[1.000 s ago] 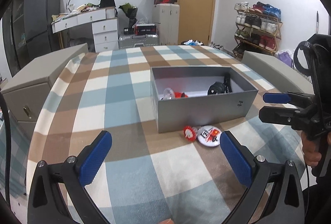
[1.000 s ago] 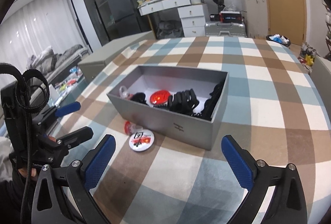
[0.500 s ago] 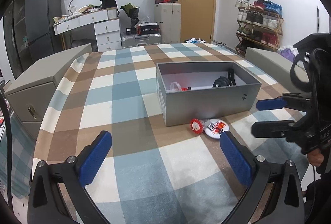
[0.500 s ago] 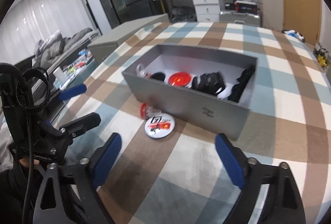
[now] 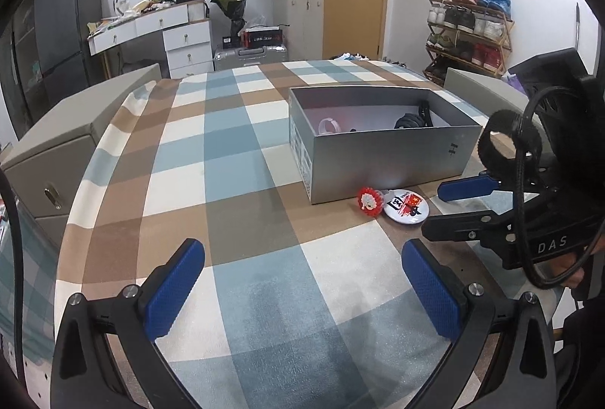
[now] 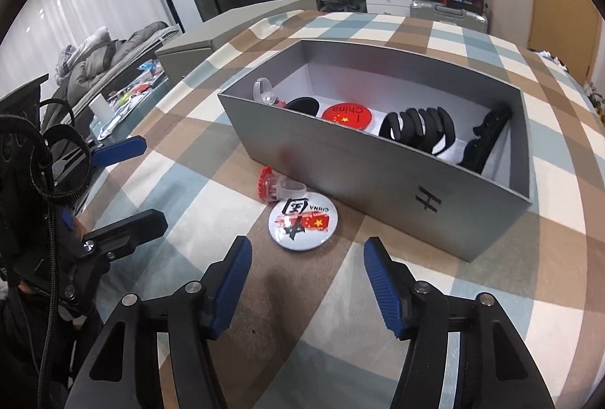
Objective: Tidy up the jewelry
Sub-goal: 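Withdraw both grippers from the box toward the white pin badge and red hair tie, then close the right gripper on the white pin badge while the left approaches the red hair tie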
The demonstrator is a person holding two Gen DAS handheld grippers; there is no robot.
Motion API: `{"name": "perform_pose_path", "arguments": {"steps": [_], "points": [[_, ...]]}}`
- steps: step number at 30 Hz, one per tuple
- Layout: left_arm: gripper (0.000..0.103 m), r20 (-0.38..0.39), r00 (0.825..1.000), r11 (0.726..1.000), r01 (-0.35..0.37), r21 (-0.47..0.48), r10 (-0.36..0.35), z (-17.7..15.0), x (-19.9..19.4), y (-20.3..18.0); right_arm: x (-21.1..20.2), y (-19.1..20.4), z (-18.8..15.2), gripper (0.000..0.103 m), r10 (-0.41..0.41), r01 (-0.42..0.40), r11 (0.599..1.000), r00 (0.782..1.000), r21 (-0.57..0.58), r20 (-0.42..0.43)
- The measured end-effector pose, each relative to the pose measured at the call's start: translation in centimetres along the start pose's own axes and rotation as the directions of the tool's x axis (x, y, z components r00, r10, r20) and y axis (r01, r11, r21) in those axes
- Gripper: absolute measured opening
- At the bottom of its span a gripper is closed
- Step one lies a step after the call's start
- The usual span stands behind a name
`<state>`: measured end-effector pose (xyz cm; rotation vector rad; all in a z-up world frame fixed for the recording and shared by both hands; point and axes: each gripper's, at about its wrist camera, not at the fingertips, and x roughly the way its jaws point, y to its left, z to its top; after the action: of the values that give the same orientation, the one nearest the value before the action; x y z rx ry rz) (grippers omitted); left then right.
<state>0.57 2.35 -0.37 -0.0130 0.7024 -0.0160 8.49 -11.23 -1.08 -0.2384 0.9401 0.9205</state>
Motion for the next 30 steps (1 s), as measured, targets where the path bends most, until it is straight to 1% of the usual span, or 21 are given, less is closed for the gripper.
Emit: {"name": "perform_pose_path", "arguments": {"steps": [10,14,16,18,22,30], "points": [[0.102,-0.022,1.000,0.999,0.002,-0.037,-0.003,-0.1,0.2,0.6,0.9,1.0,0.7,0.061,-0.040,0.040,0.998,0.999,-0.048,-0.001],[0.102,-0.035,0.999,0.999,-0.020,-0.040,0.018,-0.1,0.4,0.7,1.2,1.2,0.9,0.056,-0.059,0.059,0.996,0.998,-0.067,0.000],[0.102,-0.044,0.999,0.999,-0.021,-0.039,0.019,-0.1,0.5,0.6,1.3,1.4,0.9,0.055,-0.063,0.063,0.995,0.998,-0.074,-0.001],[0.102,-0.048,0.999,0.999,-0.023,-0.036,0.021,-0.1,0.5,0.6,1.4,1.5,1.0,0.052,-0.071,0.071,0.994,0.997,-0.083,-0.002],[0.102,-0.057,0.998,0.999,-0.022,-0.028,0.021,-0.2,0.6,0.5,1.5,1.8,1.2,0.041,-0.086,0.085,0.991,0.996,-0.104,-0.004],[0.102,-0.058,0.998,1.000,-0.022,-0.016,0.021,-0.2,0.6,0.3,1.0,1.4,0.6,0.041,-0.075,0.074,0.992,0.997,-0.105,-0.003]]}}
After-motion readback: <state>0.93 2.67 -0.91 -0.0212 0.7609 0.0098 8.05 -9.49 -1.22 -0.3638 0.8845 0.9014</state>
